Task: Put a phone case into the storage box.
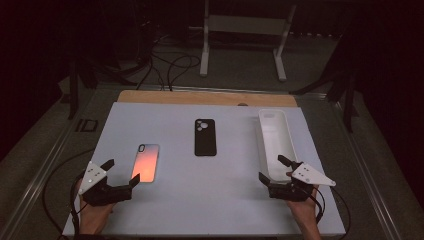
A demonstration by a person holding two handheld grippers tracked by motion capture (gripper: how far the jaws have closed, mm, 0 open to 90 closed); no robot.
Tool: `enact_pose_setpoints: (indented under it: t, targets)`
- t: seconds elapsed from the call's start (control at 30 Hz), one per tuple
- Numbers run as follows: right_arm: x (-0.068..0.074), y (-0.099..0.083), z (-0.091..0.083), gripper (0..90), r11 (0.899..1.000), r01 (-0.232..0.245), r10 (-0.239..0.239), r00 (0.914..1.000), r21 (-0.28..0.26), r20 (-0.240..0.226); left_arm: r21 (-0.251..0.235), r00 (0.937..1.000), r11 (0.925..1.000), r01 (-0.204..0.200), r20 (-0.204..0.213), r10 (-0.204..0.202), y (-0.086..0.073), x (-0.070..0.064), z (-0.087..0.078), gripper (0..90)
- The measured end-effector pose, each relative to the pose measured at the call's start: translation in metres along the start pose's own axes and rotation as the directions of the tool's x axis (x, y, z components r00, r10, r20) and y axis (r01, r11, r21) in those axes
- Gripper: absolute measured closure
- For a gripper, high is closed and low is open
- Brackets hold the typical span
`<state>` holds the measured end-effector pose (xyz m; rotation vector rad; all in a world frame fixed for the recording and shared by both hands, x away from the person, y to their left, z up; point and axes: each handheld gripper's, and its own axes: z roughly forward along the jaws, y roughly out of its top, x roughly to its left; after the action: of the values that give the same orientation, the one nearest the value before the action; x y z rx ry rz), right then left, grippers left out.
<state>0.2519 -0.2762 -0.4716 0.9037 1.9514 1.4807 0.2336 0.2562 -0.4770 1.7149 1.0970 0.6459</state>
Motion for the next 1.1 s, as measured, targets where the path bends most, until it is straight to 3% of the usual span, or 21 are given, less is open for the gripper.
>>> enact_pose_setpoints:
  t: [0.2,0.4,0.43,0.67,0.97,1.1]
  targets:
    - [-0.001,0.0,0.0,8.7,1.0,-0.007,0.007,1.0,0.0,0.005,0.059,0.9997,0.998,0.021,-0.01,-0.02,0.003,0.0,0.01,0.0]
    - [-0.001,0.0,0.0,8.7,1.0,-0.006,0.006,0.9999,-0.001,0.009,0.14,0.999,0.9897,0.03,-0.036,-0.025,0.005,-0.001,0.027,0.0]
    - [-0.002,0.0,0.0,8.7,1.0,-0.007,0.007,0.9999,-0.003,0.012,0.174,0.9989,0.9844,0.023,-0.044,-0.016,0.005,-0.002,0.033,0.0]
    - [-0.002,0.0,0.0,8.7,1.0,-0.008,0.008,0.9999,-0.001,0.012,0.198,0.9974,0.9796,0.037,-0.068,-0.024,0.007,0.0,0.046,0.0]
    - [-0.002,0.0,0.0,8.8,1.0,-0.01,0.01,0.9999,0.001,0.012,0.282,0.9961,0.9592,0.013,-0.087,0.012,0.006,-0.003,0.069,0.7]
    - [-0.002,0.0,0.0,8.8,1.0,-0.01,0.01,0.9999,0.001,0.01,0.31,0.9956,0.9504,0.021,-0.094,0.008,0.007,-0.005,0.078,0.8]
